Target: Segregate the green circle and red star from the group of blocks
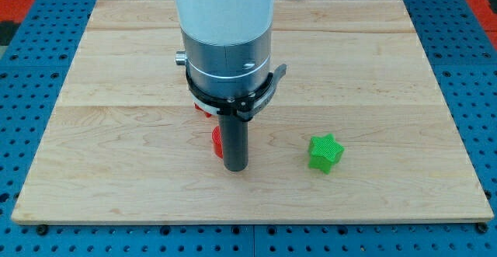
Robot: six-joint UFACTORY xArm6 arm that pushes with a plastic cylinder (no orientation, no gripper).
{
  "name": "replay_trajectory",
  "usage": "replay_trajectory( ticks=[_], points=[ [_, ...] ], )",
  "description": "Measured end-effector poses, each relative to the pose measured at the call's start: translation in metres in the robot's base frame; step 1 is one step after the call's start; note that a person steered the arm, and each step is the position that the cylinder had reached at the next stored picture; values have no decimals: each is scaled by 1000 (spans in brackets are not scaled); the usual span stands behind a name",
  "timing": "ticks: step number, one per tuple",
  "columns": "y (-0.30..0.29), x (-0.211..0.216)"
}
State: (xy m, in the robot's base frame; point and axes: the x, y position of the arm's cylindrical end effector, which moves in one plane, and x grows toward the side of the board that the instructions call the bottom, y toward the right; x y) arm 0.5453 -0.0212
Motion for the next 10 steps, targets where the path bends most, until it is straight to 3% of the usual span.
replay_trajectory(
  ticks=[2,4,7,10],
  points=[
    [2,-3],
    [71,-96],
    [21,-125],
    [-63,-92]
  ],
)
